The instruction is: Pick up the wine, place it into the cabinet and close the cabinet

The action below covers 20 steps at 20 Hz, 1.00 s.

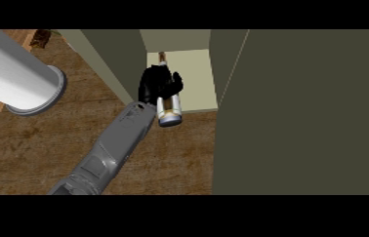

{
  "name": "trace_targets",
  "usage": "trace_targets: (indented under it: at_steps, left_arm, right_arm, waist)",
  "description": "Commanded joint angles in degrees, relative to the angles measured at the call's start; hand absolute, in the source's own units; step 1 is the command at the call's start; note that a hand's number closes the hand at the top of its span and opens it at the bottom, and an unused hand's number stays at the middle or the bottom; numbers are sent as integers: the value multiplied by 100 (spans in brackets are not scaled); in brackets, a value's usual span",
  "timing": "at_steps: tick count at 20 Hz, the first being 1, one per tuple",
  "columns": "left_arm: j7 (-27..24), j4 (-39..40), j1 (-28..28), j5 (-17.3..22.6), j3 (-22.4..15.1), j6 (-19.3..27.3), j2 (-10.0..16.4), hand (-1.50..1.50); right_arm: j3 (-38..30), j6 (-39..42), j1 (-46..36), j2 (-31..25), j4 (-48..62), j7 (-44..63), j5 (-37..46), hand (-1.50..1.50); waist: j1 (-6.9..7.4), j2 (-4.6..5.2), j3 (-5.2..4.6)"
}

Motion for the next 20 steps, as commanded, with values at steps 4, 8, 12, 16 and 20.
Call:
trace_targets:
  at_steps: [4, 8, 12, 16, 20]
  left_arm:
    - [-309, 418, -435, 312, 407, 182, -2, 150]
    - [-524, 483, -544, 460, 490, 481, -2, 150]
    - [-575, 913, -866, -115, 5, 608, -1, 150]
    - [-366, 1090, -1193, -373, -272, 698, -1, 150]
    - [-62, 1099, -1313, -489, -486, 954, -2, 150]
  right_arm:
    - [-197, 114, 92, -120, -426, 138, -719, -150]
    - [16, 219, 213, -76, -435, 37, -567, -150]
    - [-82, 225, -21, -13, -31, -136, -481, -150]
    - [-116, 394, 151, -193, -341, 11, -713, -150]
    - [-11, 343, 49, -65, -201, -57, -633, -150]
  waist:
    - [-77, 27, 2]
    - [-206, 34, 2]
    - [-147, 54, 10]
    - [-207, 28, 11]
    - [-310, 58, 9]
